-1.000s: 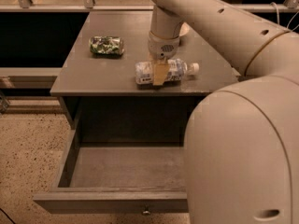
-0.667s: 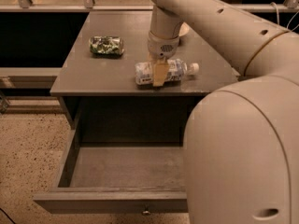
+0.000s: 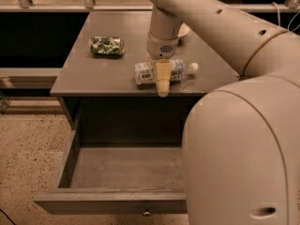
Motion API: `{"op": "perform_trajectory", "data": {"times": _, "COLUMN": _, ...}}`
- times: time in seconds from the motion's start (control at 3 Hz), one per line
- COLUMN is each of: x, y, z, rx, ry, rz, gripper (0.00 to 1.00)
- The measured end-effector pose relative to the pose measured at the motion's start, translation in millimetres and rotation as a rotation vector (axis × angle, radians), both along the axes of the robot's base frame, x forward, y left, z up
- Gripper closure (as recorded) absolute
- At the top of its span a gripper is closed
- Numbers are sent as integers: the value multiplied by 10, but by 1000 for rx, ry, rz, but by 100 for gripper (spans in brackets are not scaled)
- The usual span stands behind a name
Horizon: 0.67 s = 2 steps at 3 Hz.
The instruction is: Pick blue plastic bottle from top drawer and place on counter
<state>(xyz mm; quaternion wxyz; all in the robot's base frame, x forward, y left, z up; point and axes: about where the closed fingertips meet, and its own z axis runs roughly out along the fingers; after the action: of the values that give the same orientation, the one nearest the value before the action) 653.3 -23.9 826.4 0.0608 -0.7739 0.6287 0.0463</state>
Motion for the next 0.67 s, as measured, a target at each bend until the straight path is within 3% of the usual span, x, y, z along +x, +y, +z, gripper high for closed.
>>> {"op": "perform_trajectory", "data": {"times": 0.33, "x": 16, "y": 7, "z": -9, "rx": 5, "ry": -6, "rz": -1, "gripper": 0}}
{"op": "perform_trajectory", "data": {"times": 0.67, "x": 0, "y": -180, "z": 218, "rx": 63, "ry": -88, "rz": 12, "gripper": 0}}
